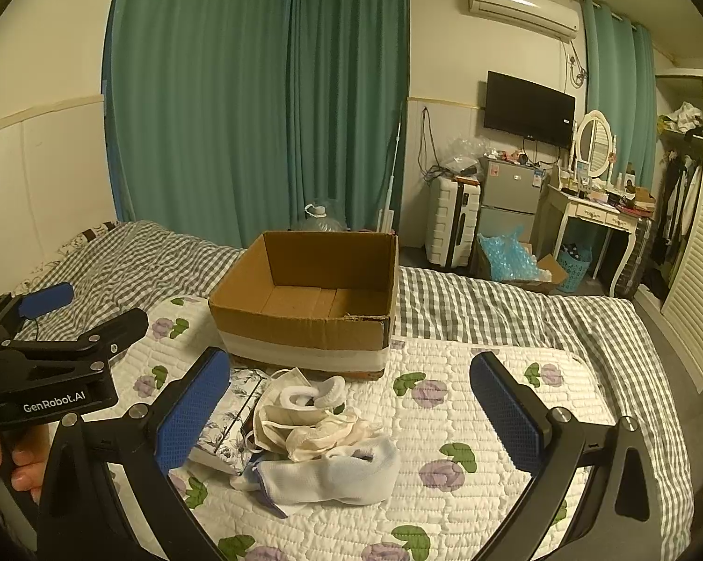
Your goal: Organize soft objects
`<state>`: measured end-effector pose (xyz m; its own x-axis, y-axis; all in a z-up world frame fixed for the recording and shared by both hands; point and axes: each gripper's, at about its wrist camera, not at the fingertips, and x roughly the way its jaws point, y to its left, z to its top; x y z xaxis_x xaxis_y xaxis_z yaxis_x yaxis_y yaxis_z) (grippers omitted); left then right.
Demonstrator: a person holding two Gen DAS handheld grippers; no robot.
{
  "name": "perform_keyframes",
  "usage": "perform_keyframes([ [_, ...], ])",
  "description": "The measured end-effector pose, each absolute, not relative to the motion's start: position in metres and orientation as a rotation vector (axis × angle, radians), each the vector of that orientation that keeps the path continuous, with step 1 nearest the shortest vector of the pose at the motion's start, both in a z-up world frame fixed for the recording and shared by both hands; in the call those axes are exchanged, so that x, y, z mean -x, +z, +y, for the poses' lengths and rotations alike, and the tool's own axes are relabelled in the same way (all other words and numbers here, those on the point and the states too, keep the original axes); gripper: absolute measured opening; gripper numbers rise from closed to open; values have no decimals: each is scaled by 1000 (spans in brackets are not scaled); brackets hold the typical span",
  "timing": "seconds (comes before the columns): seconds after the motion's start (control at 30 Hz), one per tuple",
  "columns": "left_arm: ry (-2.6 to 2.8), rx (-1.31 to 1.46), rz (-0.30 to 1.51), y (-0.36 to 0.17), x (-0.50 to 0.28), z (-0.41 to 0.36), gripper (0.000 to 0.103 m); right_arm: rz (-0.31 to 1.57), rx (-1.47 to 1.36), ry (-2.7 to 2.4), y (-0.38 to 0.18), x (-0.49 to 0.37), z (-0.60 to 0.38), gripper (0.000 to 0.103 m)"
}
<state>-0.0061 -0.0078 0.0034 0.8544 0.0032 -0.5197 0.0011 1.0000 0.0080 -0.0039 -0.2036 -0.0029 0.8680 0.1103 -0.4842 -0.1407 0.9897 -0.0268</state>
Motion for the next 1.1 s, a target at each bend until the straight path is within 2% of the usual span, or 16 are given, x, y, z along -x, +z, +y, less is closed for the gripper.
perform_keyframes([
  [1.1, 20, -33, 545, -3, -8, 1, 103, 527, 45, 162, -18, -4, -213, 103],
])
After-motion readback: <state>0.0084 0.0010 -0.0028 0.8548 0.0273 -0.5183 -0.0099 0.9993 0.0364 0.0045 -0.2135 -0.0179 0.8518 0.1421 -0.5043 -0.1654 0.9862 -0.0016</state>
